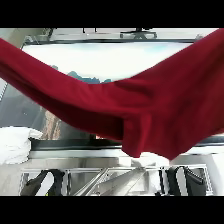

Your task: Fold the shirts.

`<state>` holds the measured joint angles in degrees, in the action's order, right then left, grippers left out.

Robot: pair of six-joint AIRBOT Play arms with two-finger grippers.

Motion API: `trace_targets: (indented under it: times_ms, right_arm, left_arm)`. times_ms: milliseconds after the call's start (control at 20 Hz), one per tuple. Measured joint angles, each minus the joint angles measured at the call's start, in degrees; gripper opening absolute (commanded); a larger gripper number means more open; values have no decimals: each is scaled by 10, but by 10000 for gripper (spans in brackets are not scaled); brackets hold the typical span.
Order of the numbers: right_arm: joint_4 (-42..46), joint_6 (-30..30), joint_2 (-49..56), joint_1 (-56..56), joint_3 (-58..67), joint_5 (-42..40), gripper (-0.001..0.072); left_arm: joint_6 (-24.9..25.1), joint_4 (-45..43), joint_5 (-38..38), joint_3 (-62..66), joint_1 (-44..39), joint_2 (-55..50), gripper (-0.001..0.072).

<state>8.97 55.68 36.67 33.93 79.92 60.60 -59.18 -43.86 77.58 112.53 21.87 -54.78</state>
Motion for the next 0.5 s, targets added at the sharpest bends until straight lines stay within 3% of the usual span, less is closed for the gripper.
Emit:
trace_targets:
  times_ms: [200,350,400,450,500]
  right_arm:
    - [33,-11,112,-76,-80,-10,18]
    - [93,-19,248,-158,-143,-95,19]
    - [104,-23,302,-180,-155,-137,40]
    - [106,-28,356,-196,-161,-180,224]
    - [103,-33,411,-208,-161,-225,480]
  left_arm:
    - [8,-35,17,-22,-77,-146,18]
    - [15,-68,-14,-57,-111,-290,16]
    - [17,-74,-33,-60,-117,-343,113]
    - [17,-79,-47,-56,-120,-396,360]
    - [14,-83,-50,-43,-121,-452,502]
